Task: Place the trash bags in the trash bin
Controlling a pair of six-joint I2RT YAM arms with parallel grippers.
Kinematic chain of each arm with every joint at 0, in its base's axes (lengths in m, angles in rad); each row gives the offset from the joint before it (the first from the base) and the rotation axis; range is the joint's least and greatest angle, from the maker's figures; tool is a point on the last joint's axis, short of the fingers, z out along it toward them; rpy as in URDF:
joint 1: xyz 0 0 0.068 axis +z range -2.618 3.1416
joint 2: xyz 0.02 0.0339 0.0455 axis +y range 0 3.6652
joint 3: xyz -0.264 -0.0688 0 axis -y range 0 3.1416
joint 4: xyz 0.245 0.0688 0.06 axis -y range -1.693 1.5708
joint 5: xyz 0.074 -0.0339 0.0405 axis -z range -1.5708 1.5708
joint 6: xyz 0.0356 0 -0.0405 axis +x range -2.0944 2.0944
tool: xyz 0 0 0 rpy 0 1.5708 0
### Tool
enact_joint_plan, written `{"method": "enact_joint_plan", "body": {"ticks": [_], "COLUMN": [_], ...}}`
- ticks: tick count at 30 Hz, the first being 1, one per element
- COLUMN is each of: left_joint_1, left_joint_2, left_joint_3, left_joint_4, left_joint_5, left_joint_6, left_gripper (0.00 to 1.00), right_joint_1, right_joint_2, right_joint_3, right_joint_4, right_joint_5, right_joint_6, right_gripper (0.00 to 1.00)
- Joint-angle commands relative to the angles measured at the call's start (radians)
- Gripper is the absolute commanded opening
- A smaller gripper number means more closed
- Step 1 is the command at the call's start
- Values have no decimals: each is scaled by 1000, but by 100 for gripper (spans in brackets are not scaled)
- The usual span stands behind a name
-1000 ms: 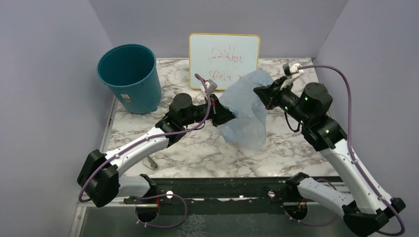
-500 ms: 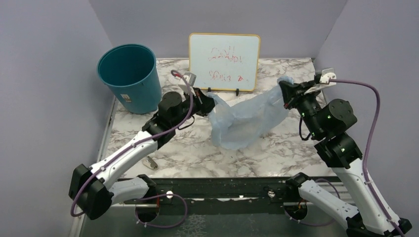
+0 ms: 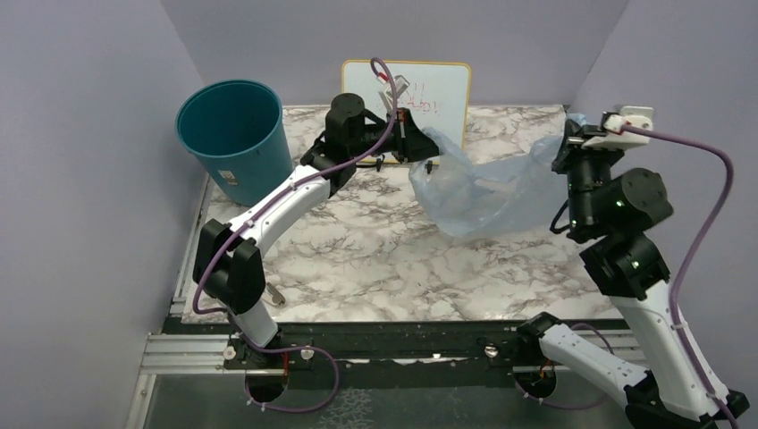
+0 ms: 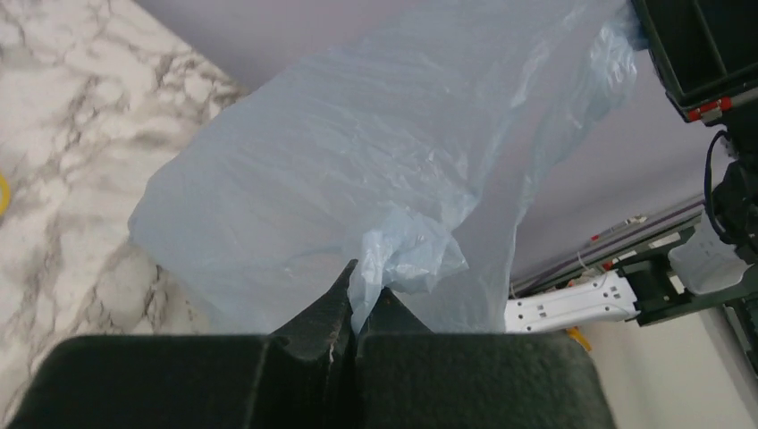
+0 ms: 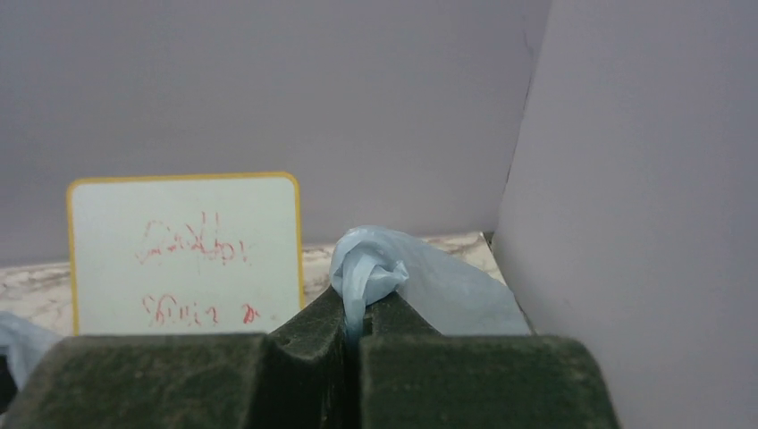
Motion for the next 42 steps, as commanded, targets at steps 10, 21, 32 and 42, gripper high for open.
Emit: {"method": "enact_joint_plan", "body": {"ticks": [10, 21, 32, 42], "left_joint_1": [95, 38, -22, -24], "left_joint_2": [19, -52, -109, -208], "left_joint_3": [-378, -404, -506, -589], "left_joint_4": [104, 292, 478, 485], "left_joint_5": [129, 242, 176, 117], "left_joint_6": [-31, -110, -201, -195], "left_gripper": [0, 0, 0, 0], "right_joint_1": [0, -1, -1, -1], "right_joint_2": [165, 225, 281, 362], "right_joint_3": [-121, -39, -155, -182], "right_joint_4": [-401, -327, -84, 27], "right_joint_5": [-369, -737, -1130, -1217], "right_joint_6": [373, 347, 633, 783], "right_gripper": [1, 1, 6, 19]}}
